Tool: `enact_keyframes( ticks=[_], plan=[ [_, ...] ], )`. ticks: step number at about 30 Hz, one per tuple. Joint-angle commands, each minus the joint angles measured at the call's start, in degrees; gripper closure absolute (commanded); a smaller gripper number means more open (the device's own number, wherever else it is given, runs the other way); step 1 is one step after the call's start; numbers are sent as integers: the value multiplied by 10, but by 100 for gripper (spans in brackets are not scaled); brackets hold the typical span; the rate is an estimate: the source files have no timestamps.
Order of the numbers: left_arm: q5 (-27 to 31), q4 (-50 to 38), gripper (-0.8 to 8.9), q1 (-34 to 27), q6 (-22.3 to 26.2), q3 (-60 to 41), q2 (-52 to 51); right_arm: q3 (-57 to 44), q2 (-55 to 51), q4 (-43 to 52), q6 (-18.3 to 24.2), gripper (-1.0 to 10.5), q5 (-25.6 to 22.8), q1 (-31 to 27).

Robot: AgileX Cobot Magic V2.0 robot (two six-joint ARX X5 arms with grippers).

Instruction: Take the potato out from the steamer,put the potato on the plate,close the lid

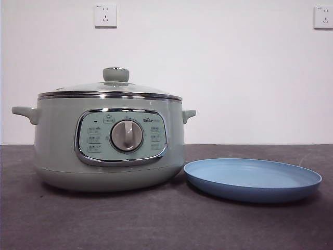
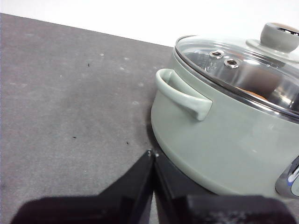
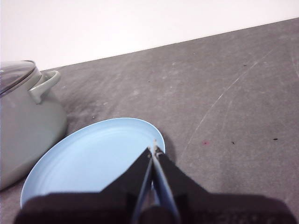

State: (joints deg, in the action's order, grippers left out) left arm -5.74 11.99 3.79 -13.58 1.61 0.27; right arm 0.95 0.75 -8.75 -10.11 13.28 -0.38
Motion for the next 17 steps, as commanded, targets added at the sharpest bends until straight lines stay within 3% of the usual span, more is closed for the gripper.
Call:
enact_keyframes(
  ticks=[1, 12, 15, 17],
  plan=[
    [-3, 3, 817, -1, -2, -6, -1, -7, 0, -6, -5, 946, -1, 1],
    [-4, -8, 818, -1, -2, -6, -1, -7, 0, 1, -7, 946, 3, 1],
    [-3, 0, 820, -1, -15, -6, -1, -7, 0, 8, -40, 946, 2, 1],
    [-4, 3, 820, -1, -37, -6, -1, -7, 0, 18, -86, 946, 3, 1]
  ],
)
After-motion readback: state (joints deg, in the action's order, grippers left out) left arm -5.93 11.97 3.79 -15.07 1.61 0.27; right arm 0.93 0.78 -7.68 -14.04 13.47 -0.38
